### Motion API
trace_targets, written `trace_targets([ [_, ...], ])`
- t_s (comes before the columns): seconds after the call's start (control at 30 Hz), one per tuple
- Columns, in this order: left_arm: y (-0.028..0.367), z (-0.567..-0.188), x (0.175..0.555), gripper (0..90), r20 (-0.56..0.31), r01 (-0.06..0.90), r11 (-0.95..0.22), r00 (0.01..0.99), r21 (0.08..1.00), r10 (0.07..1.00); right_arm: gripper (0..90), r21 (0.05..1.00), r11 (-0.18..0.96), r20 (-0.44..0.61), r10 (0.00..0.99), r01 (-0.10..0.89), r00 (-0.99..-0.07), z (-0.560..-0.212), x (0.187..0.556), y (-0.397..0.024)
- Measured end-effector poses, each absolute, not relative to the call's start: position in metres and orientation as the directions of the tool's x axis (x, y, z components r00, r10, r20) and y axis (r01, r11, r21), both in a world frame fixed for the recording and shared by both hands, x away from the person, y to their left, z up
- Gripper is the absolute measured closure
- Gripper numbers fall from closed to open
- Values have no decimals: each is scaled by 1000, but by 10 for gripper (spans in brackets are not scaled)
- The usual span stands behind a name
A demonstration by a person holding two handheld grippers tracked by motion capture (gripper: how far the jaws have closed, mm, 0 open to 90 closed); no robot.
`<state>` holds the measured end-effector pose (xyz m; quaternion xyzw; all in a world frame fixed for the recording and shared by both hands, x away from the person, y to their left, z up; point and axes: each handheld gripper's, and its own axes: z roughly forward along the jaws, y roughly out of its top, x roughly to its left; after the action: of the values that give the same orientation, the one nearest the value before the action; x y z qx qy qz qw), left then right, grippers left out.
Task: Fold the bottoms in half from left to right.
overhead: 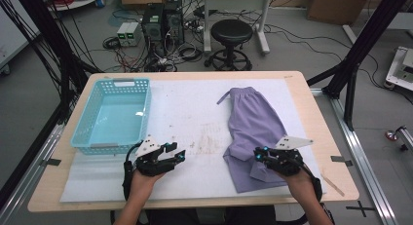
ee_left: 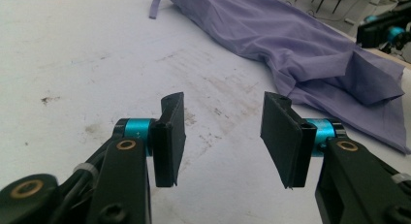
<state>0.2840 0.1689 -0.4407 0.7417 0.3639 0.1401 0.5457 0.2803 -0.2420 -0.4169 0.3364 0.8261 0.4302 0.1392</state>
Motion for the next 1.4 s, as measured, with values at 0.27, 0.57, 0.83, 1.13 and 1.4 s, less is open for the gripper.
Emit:
trace_targets([
  [0.27, 167, -441, 283, 512, -195, 389, -137, 700, 911, 687, 784, 689, 591, -93, 647, 420, -757, -435, 279, -212],
  [0.57, 168, -442, 283, 512, -204, 396, -133, 698, 909, 687, 754, 644, 580, -48, 681, 499, -731, -443, 281, -228],
  [0.83, 168, -442, 282, 513, -203, 394, -132, 698, 910, 687, 900, 693, 493, 103, 655, 526, -748, -440, 281, -236],
  [1.13, 167, -442, 282, 513, -211, 396, -125, 701, 910, 681, 872, 807, 400, 219, 480, 434, -849, -422, 271, -211],
  [1.4, 163, -443, 283, 513, -220, 404, -126, 705, 906, 674, 795, 798, 416, 178, 529, 436, -830, -422, 269, -218],
])
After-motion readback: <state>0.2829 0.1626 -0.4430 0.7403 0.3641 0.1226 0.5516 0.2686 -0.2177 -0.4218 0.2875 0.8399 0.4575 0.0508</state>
